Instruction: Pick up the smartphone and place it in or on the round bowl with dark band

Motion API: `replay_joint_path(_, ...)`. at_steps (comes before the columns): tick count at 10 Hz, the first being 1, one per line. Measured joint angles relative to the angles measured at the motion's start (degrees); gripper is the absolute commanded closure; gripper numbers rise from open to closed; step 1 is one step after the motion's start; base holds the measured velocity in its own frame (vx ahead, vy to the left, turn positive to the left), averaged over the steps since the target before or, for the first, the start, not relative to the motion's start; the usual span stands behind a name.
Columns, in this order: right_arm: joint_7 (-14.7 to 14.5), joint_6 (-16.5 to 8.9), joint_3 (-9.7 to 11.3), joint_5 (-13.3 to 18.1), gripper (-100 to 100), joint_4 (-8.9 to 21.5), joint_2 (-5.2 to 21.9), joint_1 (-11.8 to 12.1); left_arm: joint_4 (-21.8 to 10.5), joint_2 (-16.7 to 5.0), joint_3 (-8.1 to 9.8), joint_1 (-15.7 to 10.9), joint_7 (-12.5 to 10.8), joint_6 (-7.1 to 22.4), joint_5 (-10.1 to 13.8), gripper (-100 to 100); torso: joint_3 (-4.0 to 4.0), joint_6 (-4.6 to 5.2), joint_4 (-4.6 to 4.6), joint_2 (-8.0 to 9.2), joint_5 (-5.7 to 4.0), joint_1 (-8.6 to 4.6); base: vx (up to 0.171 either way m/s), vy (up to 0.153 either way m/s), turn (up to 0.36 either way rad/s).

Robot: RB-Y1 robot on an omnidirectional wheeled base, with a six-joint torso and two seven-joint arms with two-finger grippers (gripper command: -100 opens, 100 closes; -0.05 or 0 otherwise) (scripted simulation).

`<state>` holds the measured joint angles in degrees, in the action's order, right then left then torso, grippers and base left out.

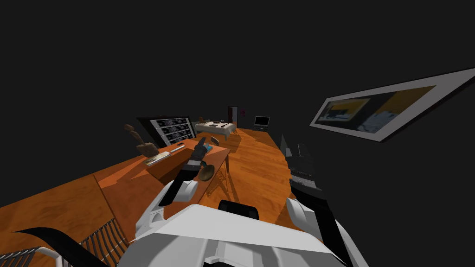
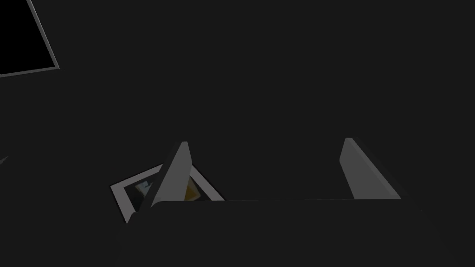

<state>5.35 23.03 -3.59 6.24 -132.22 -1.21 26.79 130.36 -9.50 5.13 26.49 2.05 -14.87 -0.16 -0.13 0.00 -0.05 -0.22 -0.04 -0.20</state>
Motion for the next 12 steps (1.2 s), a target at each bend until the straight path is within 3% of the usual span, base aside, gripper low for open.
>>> replay_joint_path(5,0.0,0.0,0.0,0.0,0,0.0,0.0,0.0,-1.87,-1.75,1.54,-1.45,0.89,7.59,2.21,-100,0.04,0.01,0.02,0.08,0.01,0.07,0.039,-0.041,0.02)
replay_joint_path(7,0.0,0.0,0.0,0.0,0,0.0,0.0,0.0,-3.63,-3.3,3.11,-2.73,0.81,10.73,3.8,-100,0.01,0.0,0.0,0.02,0.01,0.07,0.051,-0.047,0.013)
replay_joint_path(12,0.0,0.0,0.0,0.0,0,0.0,0.0,0.0,-6.04,-3.94,4.15,-3.96,2.17,17.96,5.77,-100,0.05,0.0,0.02,0.09,0.02,0.12,0.031,-0.035,0.013)
